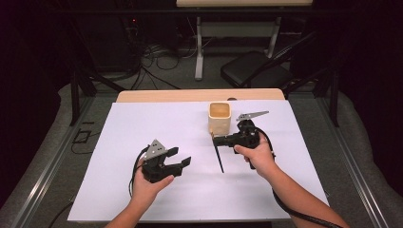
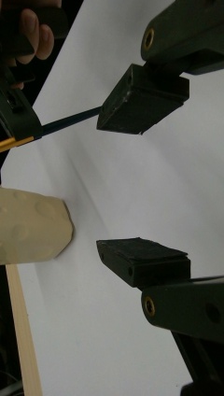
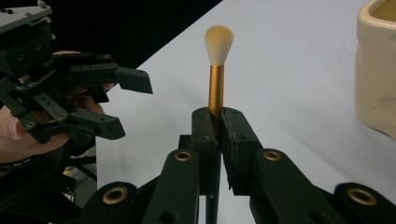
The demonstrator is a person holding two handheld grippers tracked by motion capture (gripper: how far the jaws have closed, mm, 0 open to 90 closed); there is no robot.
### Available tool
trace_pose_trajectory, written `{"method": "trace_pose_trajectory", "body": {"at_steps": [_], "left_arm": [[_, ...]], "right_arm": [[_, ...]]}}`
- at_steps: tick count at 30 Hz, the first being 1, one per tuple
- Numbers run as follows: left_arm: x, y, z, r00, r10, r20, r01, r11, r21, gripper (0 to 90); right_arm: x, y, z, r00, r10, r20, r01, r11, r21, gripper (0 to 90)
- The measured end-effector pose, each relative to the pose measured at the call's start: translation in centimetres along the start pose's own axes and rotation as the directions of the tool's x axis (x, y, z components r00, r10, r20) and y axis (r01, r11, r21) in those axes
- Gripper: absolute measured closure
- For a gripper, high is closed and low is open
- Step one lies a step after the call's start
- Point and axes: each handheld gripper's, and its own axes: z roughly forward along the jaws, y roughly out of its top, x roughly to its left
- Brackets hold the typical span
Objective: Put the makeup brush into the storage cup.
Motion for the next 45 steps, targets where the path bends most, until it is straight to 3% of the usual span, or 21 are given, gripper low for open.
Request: {"method": "trace_pose_trajectory", "body": {"at_steps": [6, 12, 14, 17, 18, 19, 21, 32, 37, 45], "left_arm": [[0.2, 0.1, 0.8, 0.9999, -0.007, 0.011, 0.006, 0.9998, 0.02, 36.9], [0.4, 0.3, 1.3, 0.9982, -0.045, 0.04, 0.045, 0.9989, 0.014, 36.3], [0.4, 0.4, 1.3, 0.9967, -0.063, 0.051, 0.063, 0.998, 0.01, 36.3], [0.6, 0.5, 1.5, 0.9881, -0.12, 0.095, 0.121, 0.9927, -0.001, 37.7], [0.6, 0.5, 1.5, 0.9881, -0.12, 0.095, 0.121, 0.9927, -0.001, 38.0], [0.8, 0.5, 1.6, 0.9799, -0.156, 0.124, 0.157, 0.9875, 0.002, 38.8], [1.0, 0.5, 1.7, 0.9703, -0.188, 0.153, 0.189, 0.982, 0.01, 40.3], [1.6, 0.2, 2.7, 0.9155, -0.295, 0.273, 0.303, 0.9529, 0.015, 46.5], [1.5, 0.3, 3.1, 0.9065, -0.305, 0.292, 0.315, 0.9491, 0.013, 49.2], [1.3, 0.4, 3.6, 0.9031, -0.306, 0.301, 0.316, 0.9485, 0.015, 51.9]], "right_arm": [[0.1, -0.1, 0.1, 1.0, -0.001, 0.0, 0.001, 1.0, -0.01, 83.9], [0.2, -0.2, 0.2, 1.0, -0.001, 0.002, 0.001, 1.0, -0.023, 83.9], [0.3, -0.2, 0.1, 1.0, -0.001, 0.001, 0.001, 1.0, -0.03, 83.9], [0.3, -0.1, 0.1, 1.0, 0.0, 0.002, 0.0, 0.999, -0.039, 83.9], [0.3, -0.1, 0.0, 1.0, -0.001, 0.001, 0.001, 0.999, -0.042, 83.9], [0.4, -0.1, 0.0, 1.0, 0.003, 0.0, -0.003, 0.999, -0.048, 83.8], [0.4, 0.0, 0.0, 1.0, 0.005, 0.003, -0.004, 0.998, -0.055, 83.9], [0.2, -0.2, 0.2, 0.9993, 0.038, 0.001, -0.038, 0.995, -0.091, 83.9], [0.1, -0.3, 0.2, 0.998, 0.063, -0.002, -0.063, 0.992, -0.111, 83.9], [-0.1, -0.4, 0.2, 0.9944, 0.104, -0.018, -0.105, 0.984, -0.147, 83.9]]}}
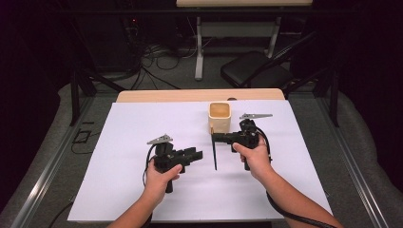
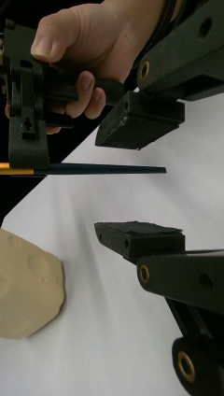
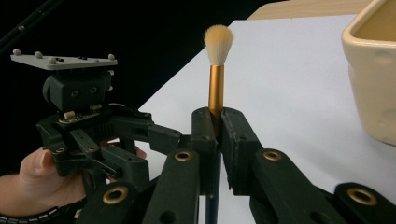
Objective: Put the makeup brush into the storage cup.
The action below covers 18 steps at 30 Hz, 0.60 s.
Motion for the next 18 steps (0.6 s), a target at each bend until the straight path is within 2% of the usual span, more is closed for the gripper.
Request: {"method": "trace_pose_trajectory", "body": {"at_steps": [10, 18], "left_arm": [[0.0, 0.0, 0.7, 1.0, -0.008, 0.001, 0.008, 1.0, 0.003, 55.2], [-0.1, -0.1, 1.4, 0.9999, -0.007, 0.011, 0.006, 0.9999, 0.011, 59.3]], "right_arm": [[-0.2, -0.3, 0.2, 0.9993, 0.037, -0.01, -0.037, 0.999, -0.02, 83.9], [0.1, -0.4, 0.5, 0.9988, 0.043, -0.022, -0.043, 0.999, -0.019, 83.9]]}}
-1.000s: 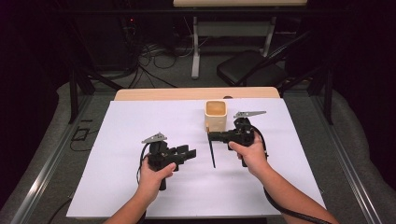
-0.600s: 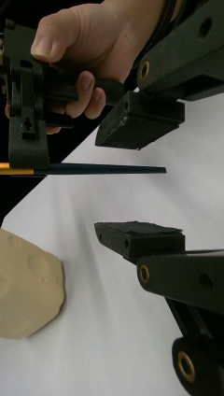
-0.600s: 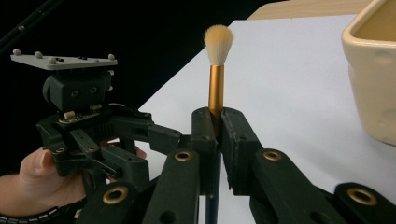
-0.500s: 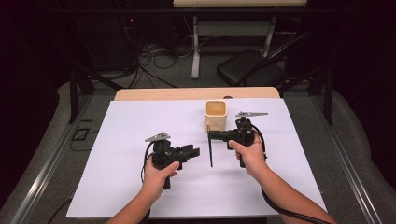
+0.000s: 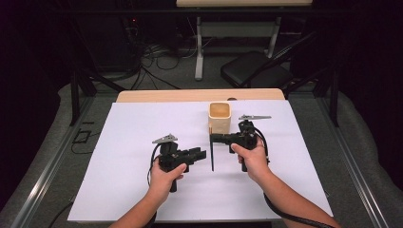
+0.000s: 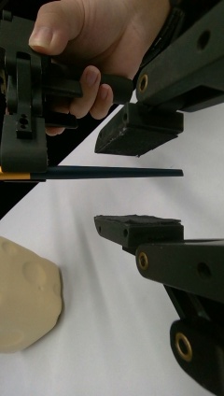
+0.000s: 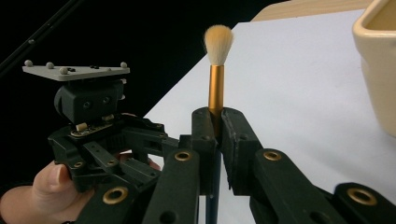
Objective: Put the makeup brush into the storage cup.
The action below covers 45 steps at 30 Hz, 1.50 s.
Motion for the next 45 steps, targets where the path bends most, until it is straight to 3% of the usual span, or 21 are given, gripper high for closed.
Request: {"method": "trace_pose_trajectory", "body": {"at_steps": [27, 45], "left_arm": [[-0.4, 0.0, 1.9, 0.9997, -0.004, 0.026, 0.003, 0.9996, 0.027, 69.6], [-0.2, 0.0, 2.0, 0.999, -0.042, 0.018, 0.041, 0.9987, 0.031, 80.7]], "right_arm": [[0.4, -0.4, 0.7, 0.9998, 0.007, -0.017, -0.007, 1.0, 0.014, 83.9], [0.2, -0.7, 0.8, 0.9997, 0.012, -0.02, -0.012, 1.0, 0.023, 83.8]]}}
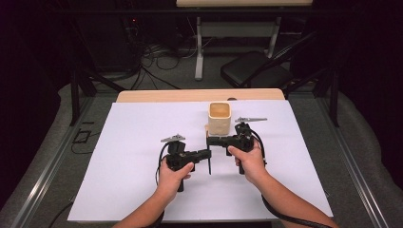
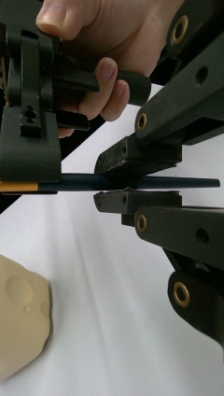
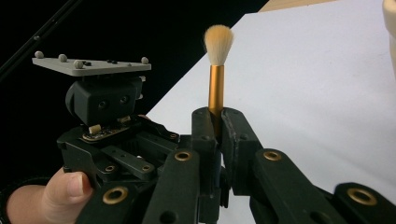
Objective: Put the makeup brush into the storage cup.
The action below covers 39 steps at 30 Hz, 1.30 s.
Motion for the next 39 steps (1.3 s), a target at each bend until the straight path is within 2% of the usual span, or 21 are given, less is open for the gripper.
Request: {"method": "trace_pose_trajectory", "body": {"at_steps": [18, 27, 33, 39], "left_arm": [[0.01, -0.07, 0.0, 0.9999, -0.014, 0.001, 0.014, 0.9999, -0.002, 82.8], [-0.04, -0.02, -0.11, 0.9999, 0.011, 0.003, -0.011, 0.9999, 0.007, 83.0], [-0.09, 0.06, -0.2, 0.9997, 0.026, -0.006, -0.026, 0.9996, 0.008, 83.1], [-0.18, 0.14, -0.32, 0.9986, 0.049, -0.023, -0.048, 0.9987, 0.016, 83.1]], "right_arm": [[0.04, -0.07, 0.08, 1.0, -0.001, 0.001, 0.001, 1.0, 0.004, 83.6], [0.32, 0.18, -0.02, 0.9995, -0.029, 0.007, 0.029, 1.0, 0.004, 77.9], [0.37, 0.28, -0.25, 0.9998, -0.02, 0.005, 0.02, 1.0, 0.005, 72.5], [0.43, 0.18, -0.55, 0.9995, -0.029, 0.01, 0.029, 0.999, 0.015, 69.4]]}}
